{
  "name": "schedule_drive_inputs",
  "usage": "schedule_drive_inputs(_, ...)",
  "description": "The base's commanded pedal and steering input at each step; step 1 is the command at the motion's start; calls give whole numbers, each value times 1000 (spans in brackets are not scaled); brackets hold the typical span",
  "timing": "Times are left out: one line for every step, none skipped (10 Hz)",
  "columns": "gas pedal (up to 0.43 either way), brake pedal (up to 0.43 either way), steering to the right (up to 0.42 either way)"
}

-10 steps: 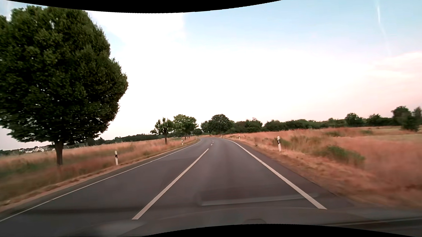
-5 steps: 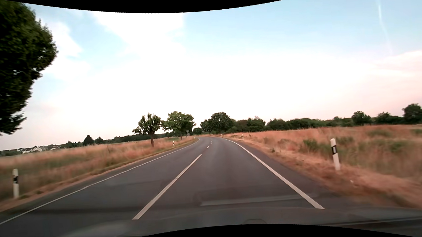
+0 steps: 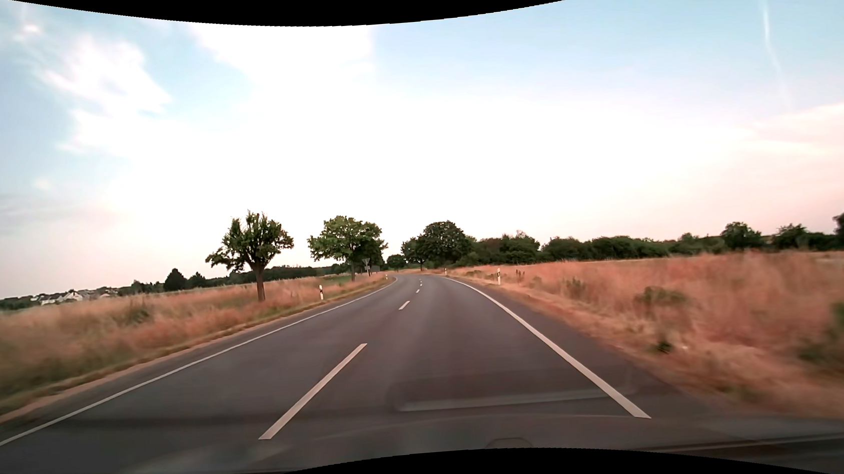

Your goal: Follow the waypoints while adhering to traffic rules and regulations

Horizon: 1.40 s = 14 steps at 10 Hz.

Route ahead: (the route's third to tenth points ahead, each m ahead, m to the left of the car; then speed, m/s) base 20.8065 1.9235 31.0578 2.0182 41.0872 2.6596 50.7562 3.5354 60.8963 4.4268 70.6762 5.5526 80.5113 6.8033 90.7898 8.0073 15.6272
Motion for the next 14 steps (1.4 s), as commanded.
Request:
schedule_drive_inputs(260, 0, -16)
schedule_drive_inputs(260, 0, -17)
schedule_drive_inputs(260, 0, -16)
schedule_drive_inputs(260, 0, -12)
schedule_drive_inputs(260, 0, -6)
schedule_drive_inputs(260, 0, -6)
schedule_drive_inputs(260, 0, -7)
schedule_drive_inputs(260, 0, -9)
schedule_drive_inputs(260, 0, -9)
schedule_drive_inputs(260, 0, -9)
schedule_drive_inputs(260, 0, -9)
schedule_drive_inputs(260, 0, -9)
schedule_drive_inputs(260, 0, -9)
schedule_drive_inputs(260, 0, -9)
